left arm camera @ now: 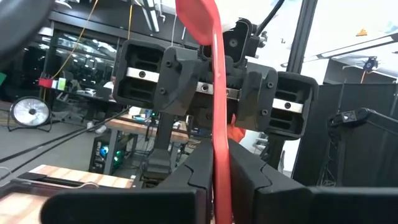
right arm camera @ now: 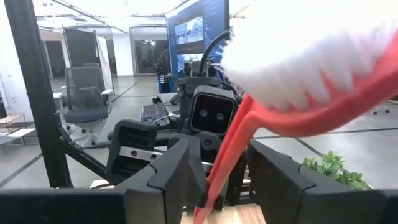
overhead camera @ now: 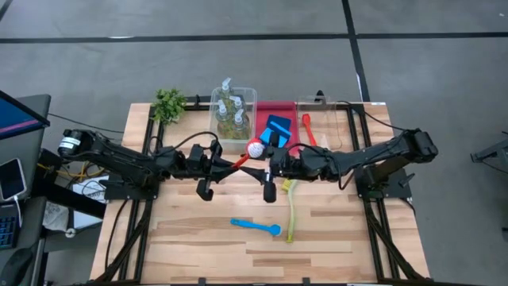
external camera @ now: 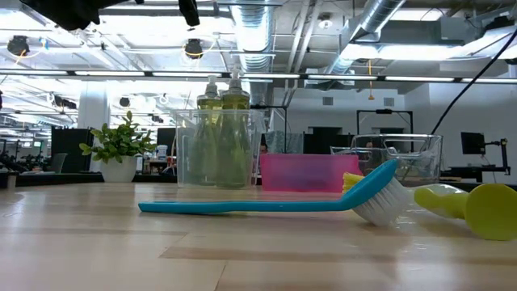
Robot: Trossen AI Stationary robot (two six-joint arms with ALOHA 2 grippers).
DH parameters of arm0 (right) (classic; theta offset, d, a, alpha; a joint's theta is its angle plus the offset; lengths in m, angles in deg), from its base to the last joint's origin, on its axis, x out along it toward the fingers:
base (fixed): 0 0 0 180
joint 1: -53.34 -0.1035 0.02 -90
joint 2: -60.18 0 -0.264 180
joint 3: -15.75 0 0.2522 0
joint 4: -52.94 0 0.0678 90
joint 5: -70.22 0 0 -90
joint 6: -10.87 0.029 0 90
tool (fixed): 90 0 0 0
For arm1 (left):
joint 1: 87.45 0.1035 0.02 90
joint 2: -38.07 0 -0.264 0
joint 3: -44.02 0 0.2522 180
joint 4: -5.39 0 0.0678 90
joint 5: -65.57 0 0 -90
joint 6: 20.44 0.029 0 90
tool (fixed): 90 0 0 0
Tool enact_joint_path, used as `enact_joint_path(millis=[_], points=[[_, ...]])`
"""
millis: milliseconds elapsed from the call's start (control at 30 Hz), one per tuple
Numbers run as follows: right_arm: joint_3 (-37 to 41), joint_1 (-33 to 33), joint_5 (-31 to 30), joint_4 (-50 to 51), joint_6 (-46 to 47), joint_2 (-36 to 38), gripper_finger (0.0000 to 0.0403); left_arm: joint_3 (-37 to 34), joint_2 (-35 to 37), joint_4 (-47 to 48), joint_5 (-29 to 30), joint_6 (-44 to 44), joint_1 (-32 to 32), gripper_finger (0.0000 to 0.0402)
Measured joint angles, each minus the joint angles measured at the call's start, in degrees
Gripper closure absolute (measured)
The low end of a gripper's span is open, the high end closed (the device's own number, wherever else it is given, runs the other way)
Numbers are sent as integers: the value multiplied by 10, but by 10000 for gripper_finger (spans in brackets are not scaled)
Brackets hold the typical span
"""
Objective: Pick & Place Kitchen Sink Supplies
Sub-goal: Put the red dish brush into the transparent bin
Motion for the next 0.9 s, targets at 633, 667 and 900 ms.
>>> enact_joint_path(millis=[633,667,900], points=[[0,5,0,-1,0,0,389,0,0,0,-1,7,0,377],[0,5,0,-1,0,0,390,0,0,0,-1,7,0,377],[0,5,0,0,-3,0,394,0,0,2,0,3,0,365]])
